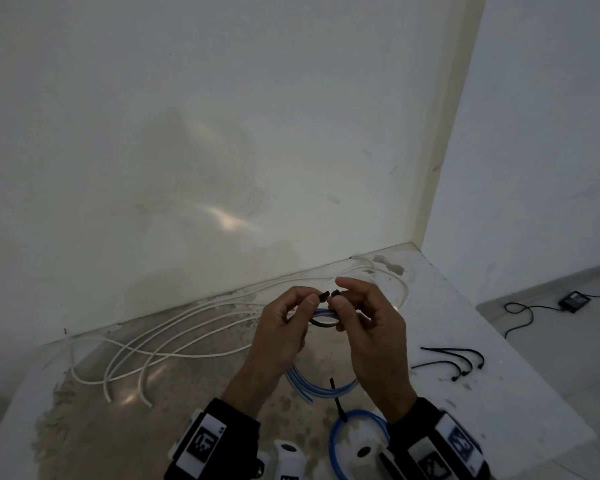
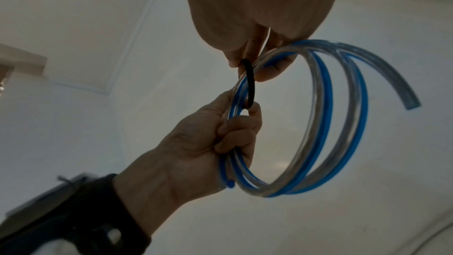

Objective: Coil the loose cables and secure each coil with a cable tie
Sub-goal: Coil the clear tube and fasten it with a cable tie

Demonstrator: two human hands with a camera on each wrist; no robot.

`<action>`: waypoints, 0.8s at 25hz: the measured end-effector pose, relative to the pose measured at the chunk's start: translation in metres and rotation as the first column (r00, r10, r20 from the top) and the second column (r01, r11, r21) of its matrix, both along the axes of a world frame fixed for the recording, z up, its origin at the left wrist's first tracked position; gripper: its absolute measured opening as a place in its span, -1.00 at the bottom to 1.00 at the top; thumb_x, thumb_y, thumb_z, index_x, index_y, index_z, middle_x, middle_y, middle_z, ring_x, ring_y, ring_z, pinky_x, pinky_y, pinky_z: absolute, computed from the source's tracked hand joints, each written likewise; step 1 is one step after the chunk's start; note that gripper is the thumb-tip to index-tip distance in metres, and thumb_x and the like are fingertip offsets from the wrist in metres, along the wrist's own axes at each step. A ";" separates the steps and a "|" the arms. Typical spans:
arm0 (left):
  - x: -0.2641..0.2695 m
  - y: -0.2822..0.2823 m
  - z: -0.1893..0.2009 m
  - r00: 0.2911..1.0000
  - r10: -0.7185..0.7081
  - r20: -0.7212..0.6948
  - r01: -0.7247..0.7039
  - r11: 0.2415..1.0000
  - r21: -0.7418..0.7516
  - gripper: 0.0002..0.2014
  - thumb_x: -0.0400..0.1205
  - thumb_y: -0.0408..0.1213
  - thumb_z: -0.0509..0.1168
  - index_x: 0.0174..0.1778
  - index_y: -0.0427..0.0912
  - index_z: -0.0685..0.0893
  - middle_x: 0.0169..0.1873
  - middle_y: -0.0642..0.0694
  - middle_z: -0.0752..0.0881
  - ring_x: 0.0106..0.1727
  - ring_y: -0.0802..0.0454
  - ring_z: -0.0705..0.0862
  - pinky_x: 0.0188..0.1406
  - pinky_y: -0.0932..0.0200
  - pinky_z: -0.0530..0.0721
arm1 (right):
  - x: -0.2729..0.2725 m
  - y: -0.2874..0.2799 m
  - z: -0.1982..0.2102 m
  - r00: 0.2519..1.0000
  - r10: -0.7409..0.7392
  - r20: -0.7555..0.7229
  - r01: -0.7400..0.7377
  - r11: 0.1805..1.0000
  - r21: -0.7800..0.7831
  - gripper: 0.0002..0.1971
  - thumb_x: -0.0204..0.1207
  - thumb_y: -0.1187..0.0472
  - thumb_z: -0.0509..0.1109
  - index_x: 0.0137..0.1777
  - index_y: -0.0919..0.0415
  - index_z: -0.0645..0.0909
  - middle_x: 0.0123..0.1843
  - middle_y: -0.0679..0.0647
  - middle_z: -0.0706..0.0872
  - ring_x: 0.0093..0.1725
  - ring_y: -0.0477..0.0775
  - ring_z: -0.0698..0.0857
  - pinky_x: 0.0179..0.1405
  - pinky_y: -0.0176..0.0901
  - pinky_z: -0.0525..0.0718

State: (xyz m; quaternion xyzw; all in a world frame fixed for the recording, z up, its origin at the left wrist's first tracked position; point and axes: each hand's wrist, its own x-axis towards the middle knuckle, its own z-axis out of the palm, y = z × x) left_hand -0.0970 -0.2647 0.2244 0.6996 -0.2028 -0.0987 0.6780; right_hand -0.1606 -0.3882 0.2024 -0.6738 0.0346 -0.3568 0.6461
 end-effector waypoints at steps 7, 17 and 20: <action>0.004 -0.001 0.002 0.999 -0.041 0.020 0.039 0.997 0.063 -0.78 0.72 -0.20 0.21 -0.04 -0.16 0.75 -0.70 0.09 0.41 -0.69 0.14 0.23 -0.65 0.32 0.24 | -0.003 -0.005 0.003 1.000 0.015 0.004 -0.015 0.999 0.037 -0.84 0.59 0.34 0.41 0.10 0.12 0.72 -0.07 -0.10 0.82 -0.09 -0.08 0.83 -0.24 -0.32 0.76; 0.000 -0.005 0.007 1.000 -0.021 0.012 0.021 0.999 0.031 -0.77 0.59 0.01 0.25 -0.15 0.06 0.79 -0.68 0.09 0.40 -0.67 0.10 0.23 -0.63 0.28 0.24 | 0.000 -0.009 0.003 1.000 0.011 0.003 -0.010 1.000 -0.028 -0.86 0.57 0.37 0.44 0.09 0.23 0.73 -0.02 0.10 0.75 -0.02 0.00 0.79 -0.21 -0.28 0.78; 0.000 -0.007 0.009 1.000 -0.003 0.023 0.002 1.000 0.030 -0.78 0.64 -0.08 0.25 -0.10 -0.05 0.79 -0.70 0.10 0.47 -0.68 0.17 0.26 -0.63 0.30 0.26 | 0.002 -0.008 0.003 1.000 0.009 -0.017 -0.009 0.999 -0.044 -0.86 0.56 0.30 0.45 0.09 0.18 0.73 -0.03 -0.02 0.76 0.02 0.01 0.79 -0.18 -0.20 0.81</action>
